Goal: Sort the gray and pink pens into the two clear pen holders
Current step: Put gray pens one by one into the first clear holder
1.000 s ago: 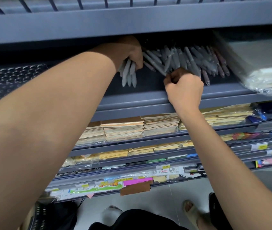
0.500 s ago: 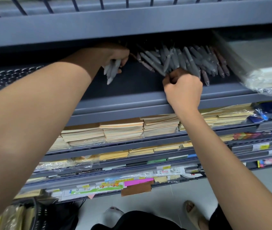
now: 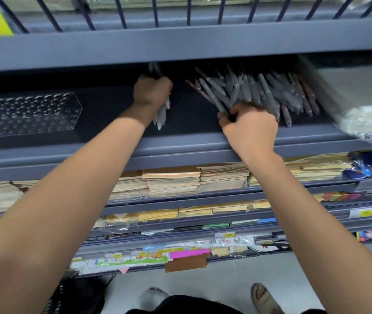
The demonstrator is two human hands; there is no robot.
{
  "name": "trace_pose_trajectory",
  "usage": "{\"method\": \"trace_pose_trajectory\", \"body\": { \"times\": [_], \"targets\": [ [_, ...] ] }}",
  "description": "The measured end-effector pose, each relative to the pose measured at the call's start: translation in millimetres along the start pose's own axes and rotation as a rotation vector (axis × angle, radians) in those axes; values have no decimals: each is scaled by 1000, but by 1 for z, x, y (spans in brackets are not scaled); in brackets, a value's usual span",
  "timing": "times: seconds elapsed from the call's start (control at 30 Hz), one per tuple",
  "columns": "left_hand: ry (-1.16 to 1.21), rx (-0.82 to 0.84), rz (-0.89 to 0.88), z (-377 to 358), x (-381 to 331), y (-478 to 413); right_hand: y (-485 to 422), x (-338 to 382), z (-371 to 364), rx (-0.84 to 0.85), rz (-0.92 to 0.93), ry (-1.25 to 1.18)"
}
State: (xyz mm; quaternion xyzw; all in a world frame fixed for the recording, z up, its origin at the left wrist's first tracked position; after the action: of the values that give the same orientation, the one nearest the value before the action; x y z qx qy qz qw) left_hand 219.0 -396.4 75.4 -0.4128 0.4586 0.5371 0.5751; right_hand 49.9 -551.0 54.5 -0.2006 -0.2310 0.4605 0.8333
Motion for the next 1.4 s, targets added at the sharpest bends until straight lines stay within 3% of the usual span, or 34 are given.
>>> {"method": "trace_pose_trajectory", "body": {
  "times": [0.2, 0.3, 0.37, 0.43, 0.53, 0.77, 0.97, 1.17, 1.4],
  "targets": [
    [111, 8, -11, 11, 7, 10, -9, 22, 1, 106, 22, 77],
    [190, 42, 53, 14, 4, 14, -20, 21, 3, 309, -23, 64],
    [240, 38, 78, 13, 3, 20, -27, 16, 3, 468, -79, -48],
    [326, 20, 100, 11, 5, 28, -24, 7, 3, 557, -172, -344],
    [453, 30, 130, 9, 5, 40, -11, -6, 6, 559, -291, -691],
    [655, 186, 239, 25, -4, 74, 9, -5, 23, 612, -293, -1090],
    [718, 251, 197, 67, 5, 116, 50, 19, 34, 650, -193, -1285],
    [671, 126, 16, 128, 39, 155, 87, 65, 29, 721, -68, -1347],
    [698, -19, -87, 219, 71, 173, 121, 136, 33, 683, 43, -1408]
  ]
}}
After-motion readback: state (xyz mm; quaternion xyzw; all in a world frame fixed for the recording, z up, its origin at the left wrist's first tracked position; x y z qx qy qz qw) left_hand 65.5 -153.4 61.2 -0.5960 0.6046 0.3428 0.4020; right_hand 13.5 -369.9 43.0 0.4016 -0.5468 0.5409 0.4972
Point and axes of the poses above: each hand's wrist, its own y-axis away from the middle knuckle, its own z-axis out of the back of the hand, x = y × z, the point moved 2 cm from there along -y, towards the middle knuckle, and after that the axes turned 10 degrees about y, right-handed, at the moved point
